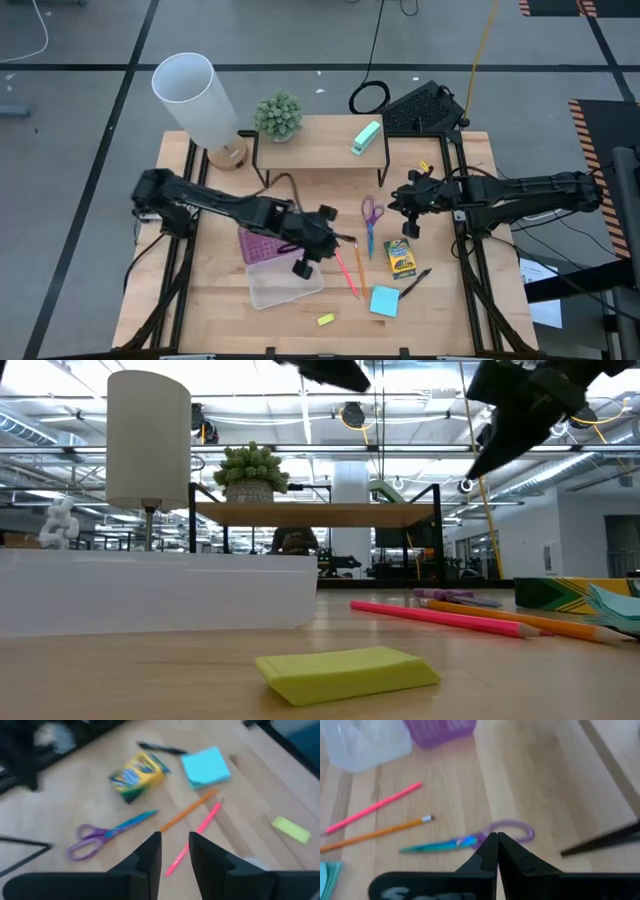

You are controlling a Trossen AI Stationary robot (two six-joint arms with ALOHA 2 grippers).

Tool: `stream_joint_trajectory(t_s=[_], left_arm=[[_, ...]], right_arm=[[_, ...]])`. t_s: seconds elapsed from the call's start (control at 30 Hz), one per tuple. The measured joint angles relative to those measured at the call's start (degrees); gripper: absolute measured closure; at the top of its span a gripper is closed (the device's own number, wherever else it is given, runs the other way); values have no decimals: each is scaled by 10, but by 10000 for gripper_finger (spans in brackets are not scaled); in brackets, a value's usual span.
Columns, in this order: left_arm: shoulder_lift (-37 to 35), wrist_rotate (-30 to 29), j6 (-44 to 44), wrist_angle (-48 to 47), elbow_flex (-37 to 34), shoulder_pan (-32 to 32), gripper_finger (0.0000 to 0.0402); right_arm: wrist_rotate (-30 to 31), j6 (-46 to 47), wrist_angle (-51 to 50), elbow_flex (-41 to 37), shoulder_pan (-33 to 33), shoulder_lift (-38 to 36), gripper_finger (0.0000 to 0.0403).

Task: Pack school essentials
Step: Put the pink pencil into the transparent box

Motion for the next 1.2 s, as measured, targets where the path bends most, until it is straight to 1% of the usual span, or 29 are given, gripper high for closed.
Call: stream_joint_trajectory(t_s=[0.07,0.17,0.3,0.47,0.6,0.73,0.9,1.2], left_arm=[[33,25,19,-17,24,0,297],[81,47,50,-51,65,0,297],[147,50,74,-95,129,2,291],[218,52,89,-124,181,4,258],[249,50,109,-124,187,5,236],[273,56,143,-127,185,6,233],[296,55,182,-115,185,6,250],[302,56,194,-106,185,22,288]], right_arm=[[0,8,-26,0,0,-13,403],[1,19,-42,0,0,-33,403],[1,20,-50,0,0,-56,403],[2,20,-67,0,0,-80,403],[5,20,-84,0,0,-95,403],[5,20,-98,0,0,-104,403],[6,21,-105,0,0,-108,403],[7,21,-104,0,0,-111,403]])
